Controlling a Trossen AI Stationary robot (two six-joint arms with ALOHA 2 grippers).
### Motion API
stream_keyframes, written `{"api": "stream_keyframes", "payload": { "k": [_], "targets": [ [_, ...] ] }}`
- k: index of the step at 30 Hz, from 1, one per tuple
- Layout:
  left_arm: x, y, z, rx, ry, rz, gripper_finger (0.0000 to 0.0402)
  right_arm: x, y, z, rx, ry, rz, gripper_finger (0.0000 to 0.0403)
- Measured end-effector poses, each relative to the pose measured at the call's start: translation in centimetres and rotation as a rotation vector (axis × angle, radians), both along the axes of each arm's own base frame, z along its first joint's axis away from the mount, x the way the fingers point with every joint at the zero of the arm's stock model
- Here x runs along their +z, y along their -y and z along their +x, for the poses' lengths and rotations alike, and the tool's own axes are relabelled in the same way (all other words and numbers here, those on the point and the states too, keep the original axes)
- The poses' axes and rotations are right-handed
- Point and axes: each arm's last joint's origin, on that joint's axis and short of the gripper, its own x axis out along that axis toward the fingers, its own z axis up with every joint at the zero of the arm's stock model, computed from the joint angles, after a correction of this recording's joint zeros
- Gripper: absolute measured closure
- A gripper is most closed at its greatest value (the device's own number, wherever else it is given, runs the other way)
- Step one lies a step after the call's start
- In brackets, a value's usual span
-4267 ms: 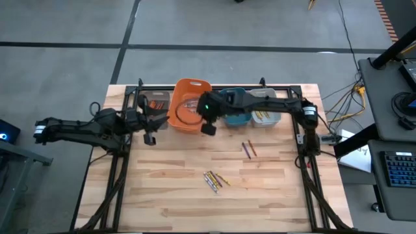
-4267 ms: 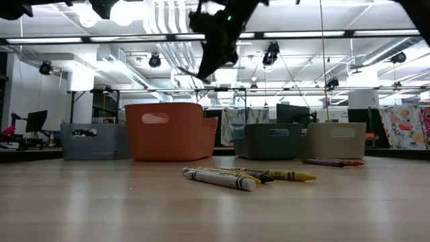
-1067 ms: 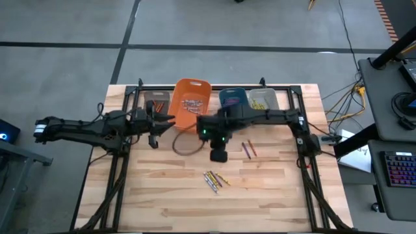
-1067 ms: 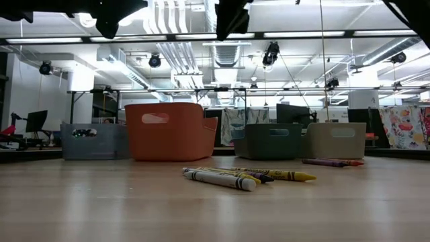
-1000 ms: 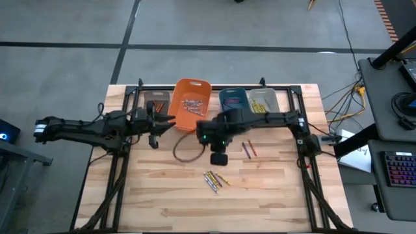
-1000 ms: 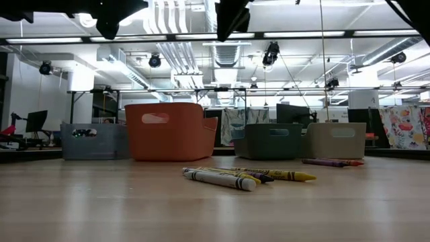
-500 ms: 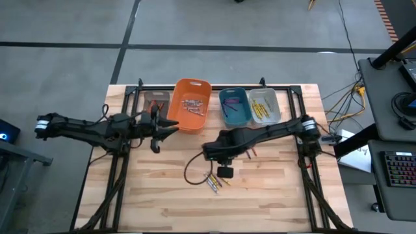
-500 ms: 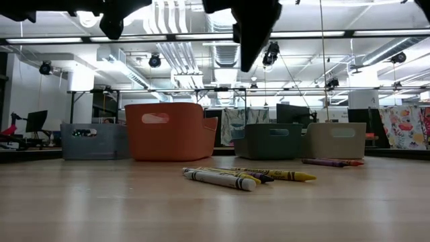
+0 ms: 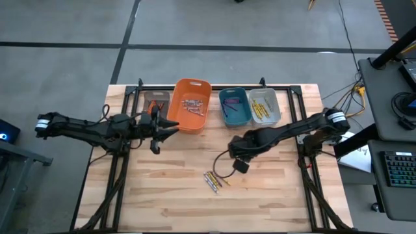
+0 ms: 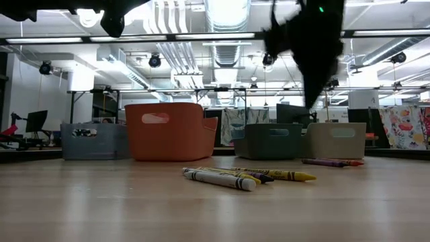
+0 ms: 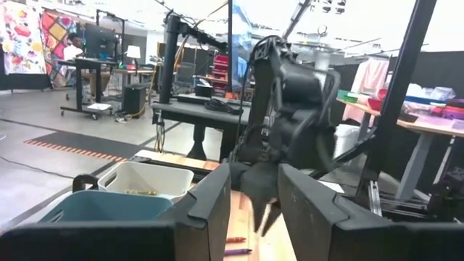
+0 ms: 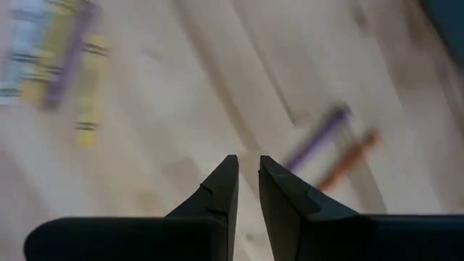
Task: Sort crayons
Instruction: Put the orange crayon into the black bin
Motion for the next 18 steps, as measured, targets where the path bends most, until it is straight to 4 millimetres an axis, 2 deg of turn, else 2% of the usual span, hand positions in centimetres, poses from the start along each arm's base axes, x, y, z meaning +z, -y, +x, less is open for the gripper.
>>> {"api": "stream_keyframes", "payload": {
  "k": [8, 13, 18],
  "targets": [
    [-0.1, 0.0, 0.2, 0.001, -0.004, 0.011, 0.0302, -4.7, 1.9, -4.3, -0.232, -0.153, -0.006, 0.0355],
    [0.1, 0.0, 0.3, 0.005, 0.012, 0.036, 0.0302, -5.9, 3.2, -5.0, -0.317, -0.155, -0.002, 0.0355],
    [0.1, 0.0, 0.2, 0.007, 0.017, 0.051, 0.0302, -6.1, 4.0, -4.8, -0.337, -0.134, 0.004, 0.0355]
  ]
}}
